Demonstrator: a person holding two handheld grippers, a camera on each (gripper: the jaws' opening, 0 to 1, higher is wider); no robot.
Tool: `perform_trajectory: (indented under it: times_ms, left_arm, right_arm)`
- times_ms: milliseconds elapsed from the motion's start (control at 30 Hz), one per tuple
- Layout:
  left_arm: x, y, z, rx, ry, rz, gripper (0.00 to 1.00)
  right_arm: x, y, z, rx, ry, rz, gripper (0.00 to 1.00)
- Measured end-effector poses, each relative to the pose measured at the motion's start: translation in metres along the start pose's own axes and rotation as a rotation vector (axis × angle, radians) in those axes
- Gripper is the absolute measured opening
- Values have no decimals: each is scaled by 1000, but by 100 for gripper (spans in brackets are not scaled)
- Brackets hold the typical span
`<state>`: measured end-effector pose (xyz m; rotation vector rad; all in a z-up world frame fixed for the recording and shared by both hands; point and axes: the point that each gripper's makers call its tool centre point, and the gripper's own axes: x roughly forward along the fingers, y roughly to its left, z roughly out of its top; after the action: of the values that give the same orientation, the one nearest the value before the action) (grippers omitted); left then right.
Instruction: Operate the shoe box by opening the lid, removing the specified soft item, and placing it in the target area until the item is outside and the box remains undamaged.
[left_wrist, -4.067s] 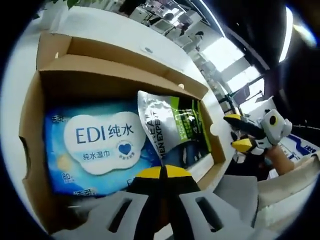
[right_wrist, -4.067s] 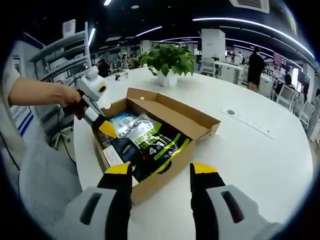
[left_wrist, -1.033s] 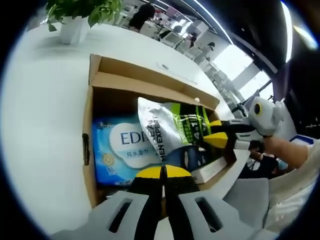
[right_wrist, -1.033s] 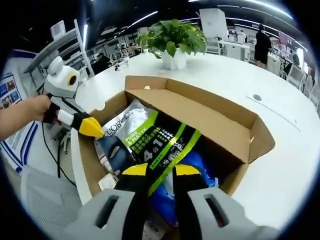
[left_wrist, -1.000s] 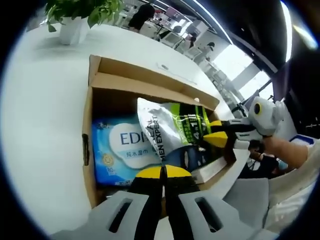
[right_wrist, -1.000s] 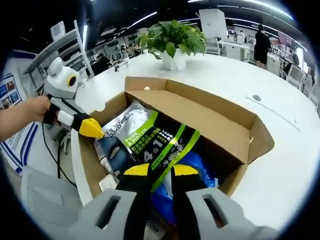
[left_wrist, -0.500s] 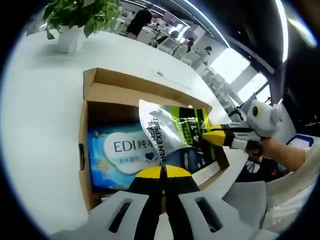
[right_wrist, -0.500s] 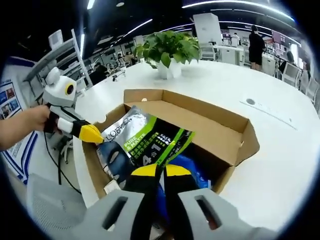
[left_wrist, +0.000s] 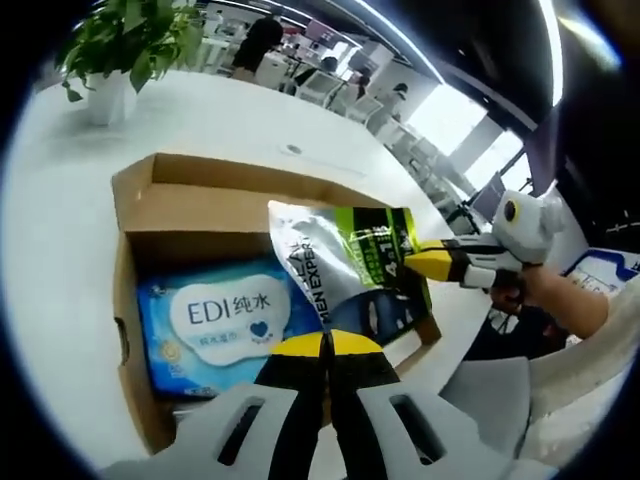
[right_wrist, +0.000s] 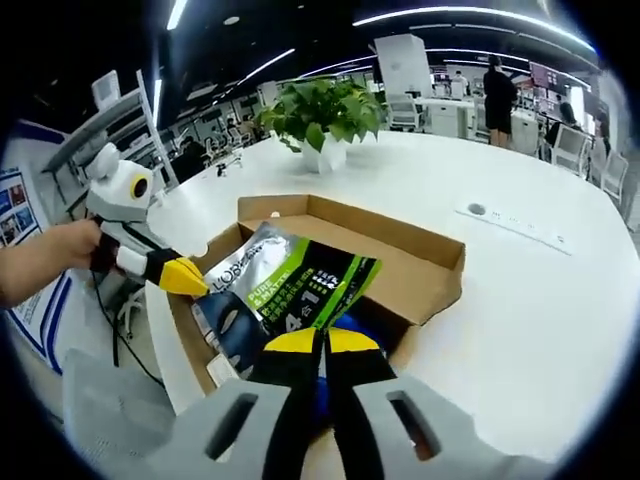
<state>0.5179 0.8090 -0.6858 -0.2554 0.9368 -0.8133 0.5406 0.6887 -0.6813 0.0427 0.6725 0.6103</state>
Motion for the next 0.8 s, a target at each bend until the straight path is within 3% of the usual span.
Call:
perform_trajectory:
  times_ms: [800]
  left_arm:
    - [57,-59,13,77,50,-93,0]
  right_arm:
    - [-57,-63,-16,87,2,-92,0]
